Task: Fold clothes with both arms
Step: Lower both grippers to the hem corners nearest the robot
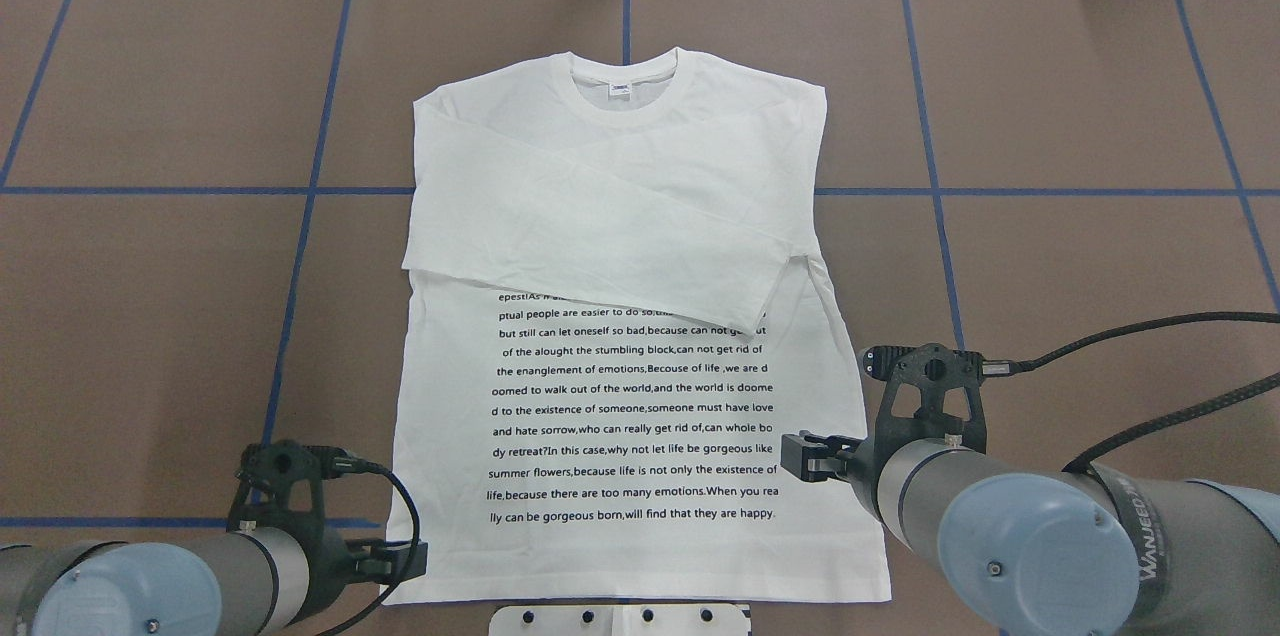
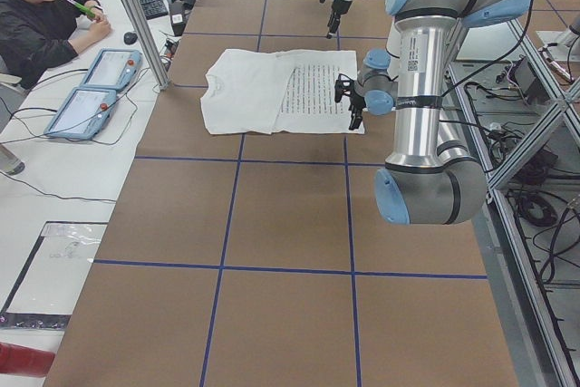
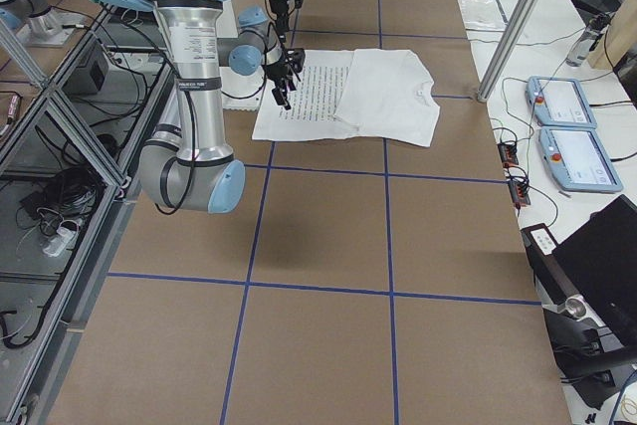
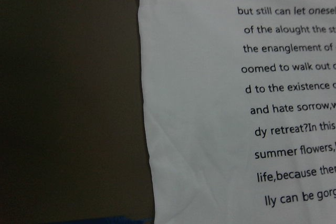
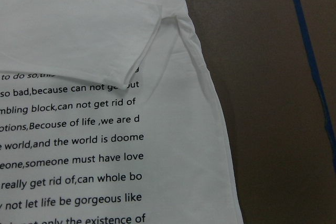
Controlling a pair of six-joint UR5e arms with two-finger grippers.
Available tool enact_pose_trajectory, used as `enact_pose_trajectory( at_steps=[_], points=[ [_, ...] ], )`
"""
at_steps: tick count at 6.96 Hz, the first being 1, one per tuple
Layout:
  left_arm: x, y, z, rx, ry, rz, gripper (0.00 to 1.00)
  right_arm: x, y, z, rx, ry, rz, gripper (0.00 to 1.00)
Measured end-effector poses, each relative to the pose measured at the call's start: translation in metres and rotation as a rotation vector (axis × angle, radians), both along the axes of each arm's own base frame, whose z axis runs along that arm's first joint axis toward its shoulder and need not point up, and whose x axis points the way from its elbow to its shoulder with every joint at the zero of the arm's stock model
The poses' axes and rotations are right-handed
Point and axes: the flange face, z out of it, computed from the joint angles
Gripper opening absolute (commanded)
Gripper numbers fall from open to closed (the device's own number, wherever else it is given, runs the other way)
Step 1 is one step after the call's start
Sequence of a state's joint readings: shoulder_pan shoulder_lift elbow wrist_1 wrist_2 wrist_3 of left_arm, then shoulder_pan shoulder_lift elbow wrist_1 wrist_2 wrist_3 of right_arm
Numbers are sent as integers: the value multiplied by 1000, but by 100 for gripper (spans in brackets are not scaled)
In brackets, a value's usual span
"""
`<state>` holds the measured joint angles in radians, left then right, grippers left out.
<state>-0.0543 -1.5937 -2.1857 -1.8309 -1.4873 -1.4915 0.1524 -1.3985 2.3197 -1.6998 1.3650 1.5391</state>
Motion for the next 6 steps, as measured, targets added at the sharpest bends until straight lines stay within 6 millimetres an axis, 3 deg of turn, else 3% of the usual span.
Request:
enact_pose_trajectory(
  at_steps=[2,5,6],
  points=[
    [29,14,7,-17,-27,16,59,-1,0,-2,2,-5,1,100],
    [39,17,8,-19,-30,20,52,-1,0,-3,3,-7,1,100],
    [39,17,9,-18,-33,21,45,-1,0,-3,3,-7,2,100]
  ],
)
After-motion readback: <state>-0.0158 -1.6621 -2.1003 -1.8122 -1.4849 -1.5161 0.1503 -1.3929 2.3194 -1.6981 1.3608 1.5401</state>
